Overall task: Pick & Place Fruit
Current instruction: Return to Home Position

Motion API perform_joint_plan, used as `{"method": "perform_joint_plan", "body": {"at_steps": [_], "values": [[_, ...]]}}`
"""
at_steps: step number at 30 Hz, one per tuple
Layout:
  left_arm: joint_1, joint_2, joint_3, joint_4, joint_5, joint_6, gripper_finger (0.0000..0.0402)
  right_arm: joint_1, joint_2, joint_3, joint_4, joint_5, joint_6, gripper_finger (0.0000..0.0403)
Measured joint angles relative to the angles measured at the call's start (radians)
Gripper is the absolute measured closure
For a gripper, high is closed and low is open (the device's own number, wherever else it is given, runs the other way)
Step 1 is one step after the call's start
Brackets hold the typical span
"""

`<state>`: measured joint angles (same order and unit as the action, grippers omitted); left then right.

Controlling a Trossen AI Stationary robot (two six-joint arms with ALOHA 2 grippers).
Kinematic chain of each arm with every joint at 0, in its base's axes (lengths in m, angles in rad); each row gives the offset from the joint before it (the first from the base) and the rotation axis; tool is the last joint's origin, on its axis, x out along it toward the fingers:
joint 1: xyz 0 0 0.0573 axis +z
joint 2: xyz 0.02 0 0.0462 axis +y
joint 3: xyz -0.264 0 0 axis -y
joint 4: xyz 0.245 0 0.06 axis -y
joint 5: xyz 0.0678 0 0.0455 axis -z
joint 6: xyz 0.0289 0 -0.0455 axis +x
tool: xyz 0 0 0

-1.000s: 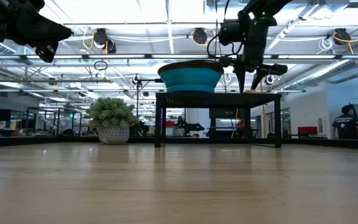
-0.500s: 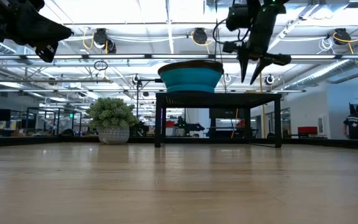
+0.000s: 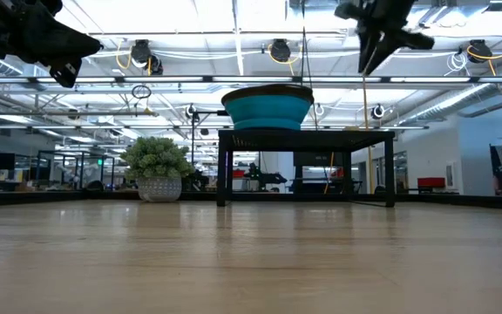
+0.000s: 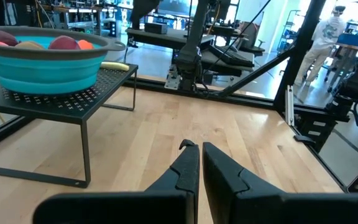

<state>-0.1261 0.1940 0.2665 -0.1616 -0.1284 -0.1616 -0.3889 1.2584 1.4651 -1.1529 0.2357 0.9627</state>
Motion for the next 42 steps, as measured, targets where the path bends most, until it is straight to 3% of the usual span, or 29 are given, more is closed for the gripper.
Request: {"method": "perform_joint_plan", "body": {"at_steps": [4, 13, 22, 27, 32, 39, 42], "values": [[0.0, 0.0, 0.0, 0.0, 0.0, 0.0, 0.0382, 0.091, -0.053, 0.0, -0.001, 0.085, -0.041, 0.0396], [0.0, 0.0, 0.0, 0.0, -0.005, -0.001, 0.0382, 0.3, -0.119, 0.0, 0.035, 0.257, -0.196, 0.04], [0.0, 0.0, 0.0, -0.024, -0.012, 0.008, 0.0382, 0.467, -0.154, 0.0, 0.057, 0.344, -0.372, 0.0402], [0.0, 0.0, 0.0, -0.027, -0.012, -0.003, 0.0382, 0.496, -0.203, -0.026, 0.071, 0.343, -0.426, 0.0402], [0.0, 0.0, 0.0, -0.016, -0.012, -0.015, 0.0382, 0.511, -0.312, -0.179, 0.182, 0.329, -0.431, 0.0402], [0.0, 0.0, 0.0, -0.015, -0.012, -0.024, 0.0382, 0.508, -0.476, -0.441, 0.485, 0.07, -0.697, 0.0402], [0.0, 0.0, 0.0, -0.015, -0.012, -0.017, 0.0382, 0.498, -0.527, -0.524, 0.549, 0.049, -0.77, 0.0403]]}}
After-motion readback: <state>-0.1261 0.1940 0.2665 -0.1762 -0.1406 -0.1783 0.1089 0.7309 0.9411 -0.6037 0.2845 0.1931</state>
